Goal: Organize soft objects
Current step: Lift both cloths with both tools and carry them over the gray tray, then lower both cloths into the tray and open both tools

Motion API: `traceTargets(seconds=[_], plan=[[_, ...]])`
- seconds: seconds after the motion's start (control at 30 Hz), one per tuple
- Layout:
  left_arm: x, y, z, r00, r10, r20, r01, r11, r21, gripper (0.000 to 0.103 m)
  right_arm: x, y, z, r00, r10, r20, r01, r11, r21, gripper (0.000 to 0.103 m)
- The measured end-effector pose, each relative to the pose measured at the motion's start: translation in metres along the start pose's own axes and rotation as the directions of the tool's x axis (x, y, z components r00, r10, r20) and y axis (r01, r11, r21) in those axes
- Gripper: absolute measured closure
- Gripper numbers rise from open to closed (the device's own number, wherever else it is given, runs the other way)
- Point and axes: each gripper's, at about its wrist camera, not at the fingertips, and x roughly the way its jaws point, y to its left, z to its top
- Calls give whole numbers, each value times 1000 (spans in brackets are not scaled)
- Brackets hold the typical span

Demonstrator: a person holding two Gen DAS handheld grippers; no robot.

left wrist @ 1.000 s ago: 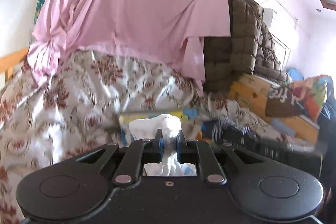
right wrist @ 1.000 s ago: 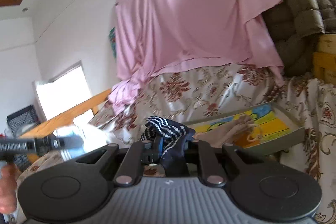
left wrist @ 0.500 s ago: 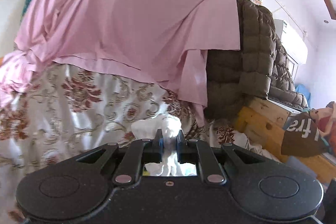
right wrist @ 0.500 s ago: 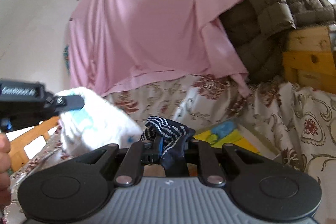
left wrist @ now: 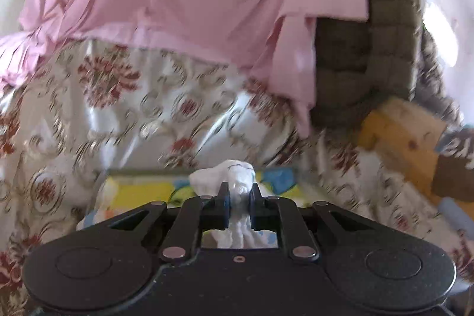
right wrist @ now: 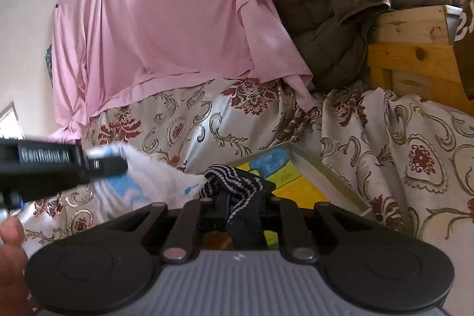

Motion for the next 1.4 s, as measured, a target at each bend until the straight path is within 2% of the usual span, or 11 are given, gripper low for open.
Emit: traceTargets(seconds=[0.07,0.17,0.33,0.5,0.6,0.67,0.7,0.87,1.0,1.07,1.4], plan=[[6,8,-5,999,44,-30,-43,999,11,88,2,3,0,1000,9,-18,-9,1000,-3,86],[12,22,-11,994,69,-79,-71,997,-17,87,6,7,2,999,11,-52,-11,1000,-11,84],[15,37,-21,988,75,-135,-84,995,-61,85,10,7,-1,995,12,-95,-12,1000,2,81],[15,40,-25,982,80,-172,-92,994,-63,81,13,-1,-3,990,-7,-140,15,998,59,75],[13,39,-25,980,87,-177,-100,993,-62,76,13,-3,-3,988,-20,-152,30,997,66,69],[11,38,-24,980,93,-176,-105,993,-60,70,14,-4,-3,987,-24,-160,36,997,71,56],[10,37,-24,980,95,-175,-106,993,-55,68,14,-5,-4,986,-24,-162,36,997,74,54],[-2,29,-21,982,116,-147,-119,993,-12,47,10,-4,-2,986,-29,-163,41,996,73,41],[-18,20,-14,985,129,-118,-128,992,21,36,0,-3,6,989,-29,-146,41,996,78,31],[-30,18,-12,986,140,-93,-138,990,23,26,-8,-2,12,992,-20,-128,32,996,87,21],[-118,15,8,981,186,57,-186,982,-16,5,-73,18,38,998,59,-7,-59,996,72,2]])
